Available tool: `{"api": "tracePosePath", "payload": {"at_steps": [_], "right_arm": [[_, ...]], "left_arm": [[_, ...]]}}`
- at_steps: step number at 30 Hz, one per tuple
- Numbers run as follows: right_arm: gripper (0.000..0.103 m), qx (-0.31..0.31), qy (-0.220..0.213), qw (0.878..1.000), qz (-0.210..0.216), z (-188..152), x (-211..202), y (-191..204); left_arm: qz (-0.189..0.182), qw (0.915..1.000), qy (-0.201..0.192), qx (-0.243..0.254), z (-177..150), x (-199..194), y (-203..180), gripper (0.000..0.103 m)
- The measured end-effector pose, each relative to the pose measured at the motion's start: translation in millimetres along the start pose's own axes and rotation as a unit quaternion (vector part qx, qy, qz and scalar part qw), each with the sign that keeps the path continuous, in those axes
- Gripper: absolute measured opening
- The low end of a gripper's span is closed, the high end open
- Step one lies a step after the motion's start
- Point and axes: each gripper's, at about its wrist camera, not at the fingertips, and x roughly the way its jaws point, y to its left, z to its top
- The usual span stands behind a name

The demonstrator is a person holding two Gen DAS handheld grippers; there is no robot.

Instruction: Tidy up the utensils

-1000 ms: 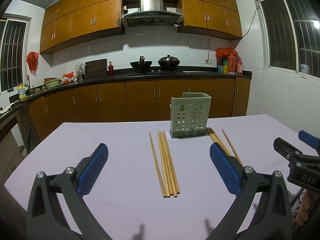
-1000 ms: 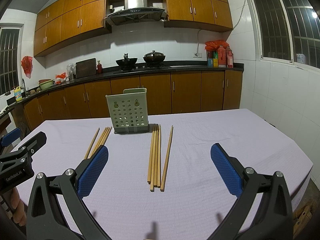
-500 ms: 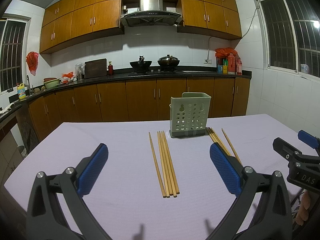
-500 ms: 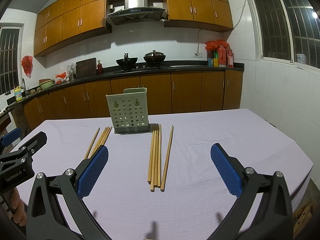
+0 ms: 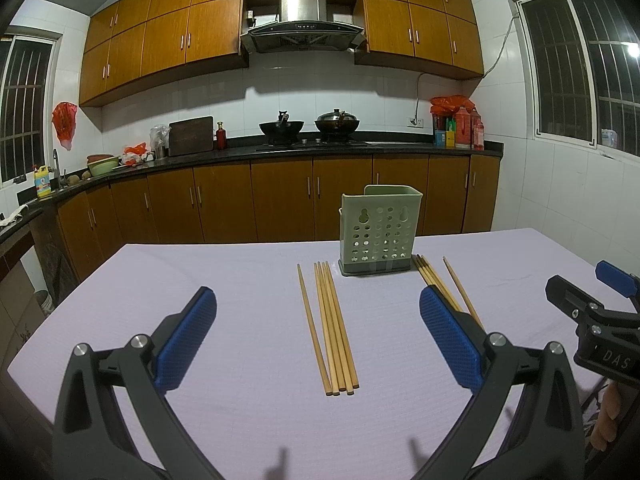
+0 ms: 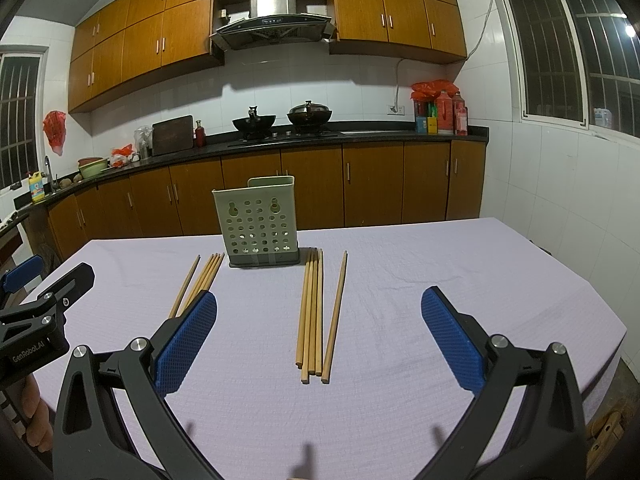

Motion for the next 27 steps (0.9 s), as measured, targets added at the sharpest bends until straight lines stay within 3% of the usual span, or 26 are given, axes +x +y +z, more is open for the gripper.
{"api": "tracePosePath", "payload": {"at_steps": [19,27], "right_arm": [[0.101,0.000,0.001,1.000,0.000,-0.6,1.3,-1.4],[0.101,0.003,0.013,1.000,0.001,4.7,6.2,-4.4]], "left_arm": [[0.000,1.0000,0.001,-0.001,0.0,0.4,0.2,0.099],[0.000,0.9998,0.019,-0.007,-3.2,5.1,-6.4,0.099]]}}
